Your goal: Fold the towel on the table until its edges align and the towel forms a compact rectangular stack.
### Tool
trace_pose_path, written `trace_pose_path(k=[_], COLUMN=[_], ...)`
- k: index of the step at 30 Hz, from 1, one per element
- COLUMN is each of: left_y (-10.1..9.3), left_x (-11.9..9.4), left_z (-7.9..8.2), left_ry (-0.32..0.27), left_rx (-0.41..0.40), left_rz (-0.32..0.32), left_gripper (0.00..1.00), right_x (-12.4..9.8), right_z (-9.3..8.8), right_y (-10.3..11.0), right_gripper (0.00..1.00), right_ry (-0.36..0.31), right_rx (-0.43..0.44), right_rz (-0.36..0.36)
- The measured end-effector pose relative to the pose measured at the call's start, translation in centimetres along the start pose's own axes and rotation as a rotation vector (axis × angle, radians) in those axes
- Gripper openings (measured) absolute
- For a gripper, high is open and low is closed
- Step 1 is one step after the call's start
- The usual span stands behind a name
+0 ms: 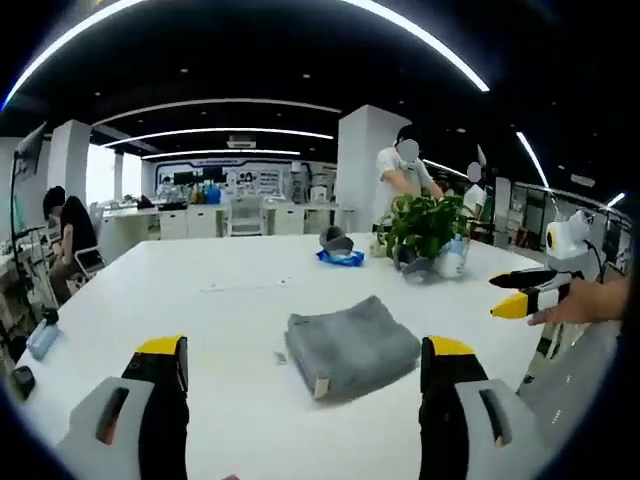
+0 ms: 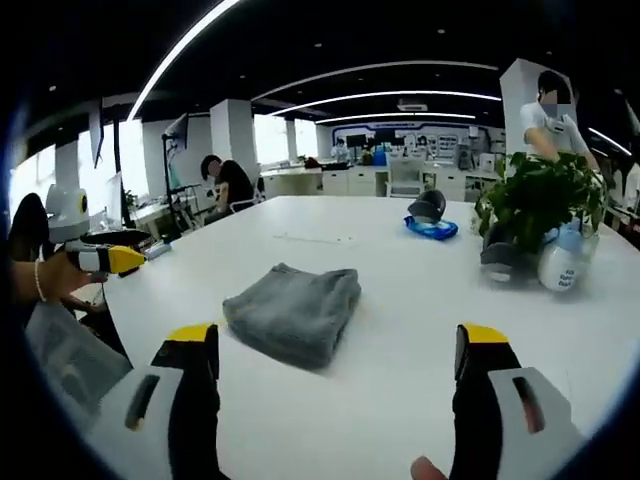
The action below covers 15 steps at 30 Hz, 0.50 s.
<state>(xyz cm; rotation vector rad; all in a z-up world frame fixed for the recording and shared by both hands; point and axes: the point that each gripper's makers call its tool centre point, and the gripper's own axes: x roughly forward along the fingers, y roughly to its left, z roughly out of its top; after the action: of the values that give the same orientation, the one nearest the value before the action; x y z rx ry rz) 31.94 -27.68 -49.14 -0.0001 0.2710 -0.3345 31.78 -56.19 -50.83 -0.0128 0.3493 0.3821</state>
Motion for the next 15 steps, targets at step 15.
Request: trace_pose_path(k=[15], left_y=[0.5], left_x=[0.8], left_z=[-2.6], left_ry=[0.118], left_rx=[-0.049], left_rz=[0.005], left_gripper=[1.0], right_x=[0.1], right_z=[-0.7], right_y=[-0.5], right_gripper=[0.99], right_ry=[0.028], right_rx=[0.012], right_rz=[-0.038])
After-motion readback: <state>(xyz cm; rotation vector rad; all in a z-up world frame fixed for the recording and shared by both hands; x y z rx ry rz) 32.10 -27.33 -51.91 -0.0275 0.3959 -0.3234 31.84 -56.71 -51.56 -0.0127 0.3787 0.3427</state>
